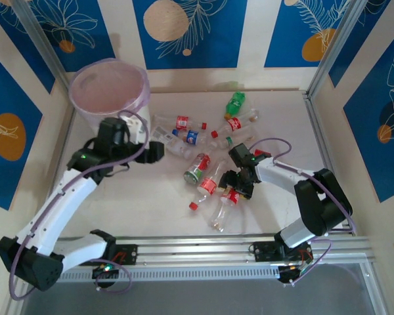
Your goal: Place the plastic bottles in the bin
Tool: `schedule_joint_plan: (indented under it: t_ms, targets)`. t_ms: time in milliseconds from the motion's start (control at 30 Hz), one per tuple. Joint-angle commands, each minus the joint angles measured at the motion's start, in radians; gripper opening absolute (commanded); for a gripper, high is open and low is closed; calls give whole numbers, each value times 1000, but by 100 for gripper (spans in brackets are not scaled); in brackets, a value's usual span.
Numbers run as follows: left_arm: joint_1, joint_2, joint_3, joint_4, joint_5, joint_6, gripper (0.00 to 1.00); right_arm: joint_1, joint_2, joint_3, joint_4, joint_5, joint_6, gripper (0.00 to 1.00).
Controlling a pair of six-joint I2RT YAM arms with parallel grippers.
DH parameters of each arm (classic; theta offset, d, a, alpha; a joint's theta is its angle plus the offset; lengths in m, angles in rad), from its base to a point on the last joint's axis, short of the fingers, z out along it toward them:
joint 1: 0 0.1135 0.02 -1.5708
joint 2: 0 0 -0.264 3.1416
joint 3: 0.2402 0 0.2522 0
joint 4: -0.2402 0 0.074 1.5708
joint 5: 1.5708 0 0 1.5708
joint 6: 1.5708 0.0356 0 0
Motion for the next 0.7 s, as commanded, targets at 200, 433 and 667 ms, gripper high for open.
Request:
schedule_joint_plan:
  t_ms: [200,433,667]
  targets:
    - [-87,-66,-259,293,70,-186,89,0,-116,39,-111,26,0,70]
    - [-133,28,-248,309,80,-168,91,-43,-222,102,-211,24,-43,68]
    - [-133,45,-248,331,98,-158,91,-32,-249,42,-144,8,-6,62]
